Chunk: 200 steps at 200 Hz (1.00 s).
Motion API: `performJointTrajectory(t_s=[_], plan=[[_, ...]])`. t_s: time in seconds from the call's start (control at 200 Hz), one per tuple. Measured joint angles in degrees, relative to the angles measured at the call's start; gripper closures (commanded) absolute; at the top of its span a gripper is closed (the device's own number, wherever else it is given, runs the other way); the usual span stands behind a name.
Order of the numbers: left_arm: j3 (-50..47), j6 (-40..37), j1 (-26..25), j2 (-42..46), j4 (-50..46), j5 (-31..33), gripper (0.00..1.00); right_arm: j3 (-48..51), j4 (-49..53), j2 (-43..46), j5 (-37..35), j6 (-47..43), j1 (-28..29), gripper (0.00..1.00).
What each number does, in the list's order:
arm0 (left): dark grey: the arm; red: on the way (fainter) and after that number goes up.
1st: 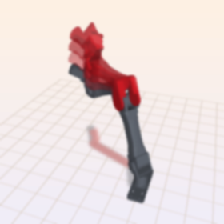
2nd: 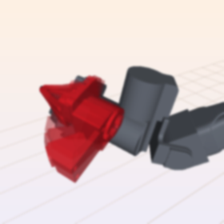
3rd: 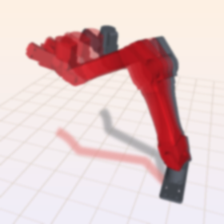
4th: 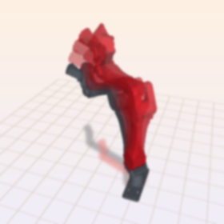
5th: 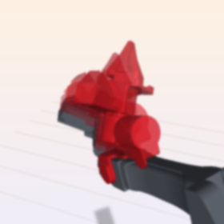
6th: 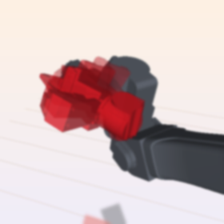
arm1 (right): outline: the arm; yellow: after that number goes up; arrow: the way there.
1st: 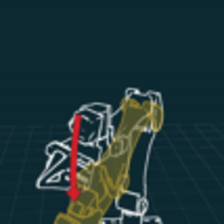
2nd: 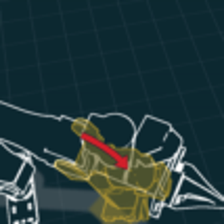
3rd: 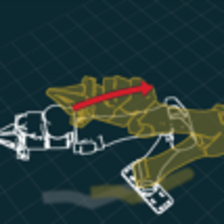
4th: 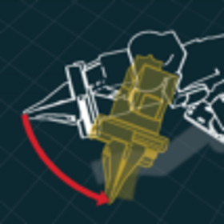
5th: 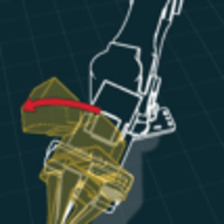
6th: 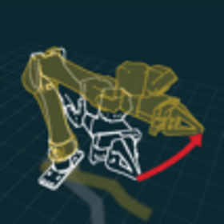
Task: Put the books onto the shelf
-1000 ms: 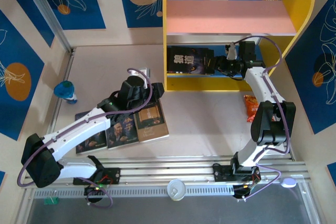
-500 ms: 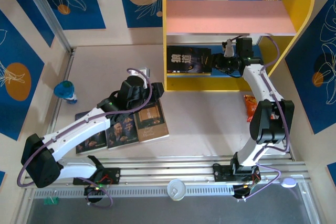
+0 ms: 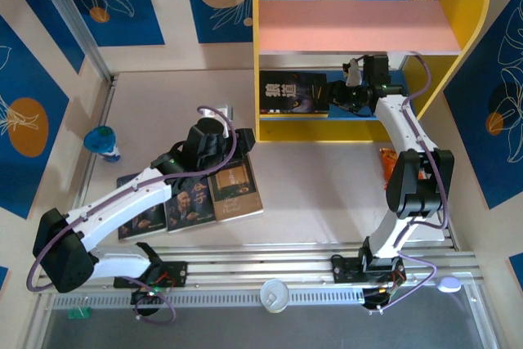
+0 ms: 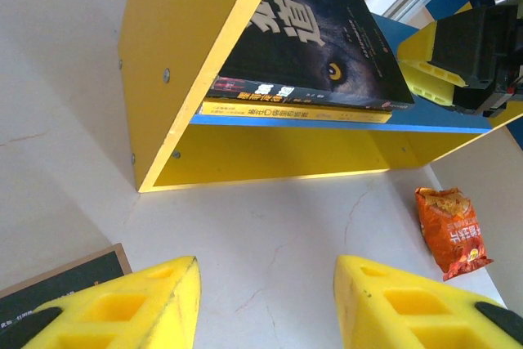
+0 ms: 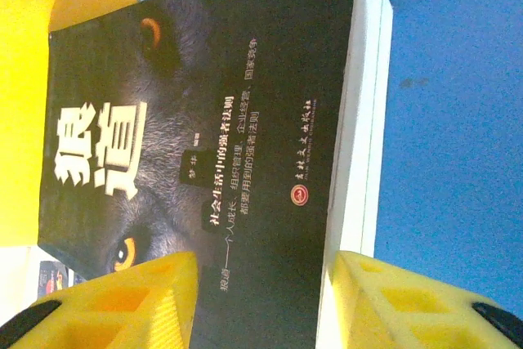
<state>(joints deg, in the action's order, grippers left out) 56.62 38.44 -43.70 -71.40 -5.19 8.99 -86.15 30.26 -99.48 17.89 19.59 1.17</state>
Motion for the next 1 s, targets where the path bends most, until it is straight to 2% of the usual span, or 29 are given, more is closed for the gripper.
performJointTrajectory(t_s=[1.0], plan=[[0.0, 0.0, 0.5, 0.0, 0.0, 0.0, 0.53, -3.6, 3.2, -2.8, -0.4, -0.6, 0.3, 0.53]])
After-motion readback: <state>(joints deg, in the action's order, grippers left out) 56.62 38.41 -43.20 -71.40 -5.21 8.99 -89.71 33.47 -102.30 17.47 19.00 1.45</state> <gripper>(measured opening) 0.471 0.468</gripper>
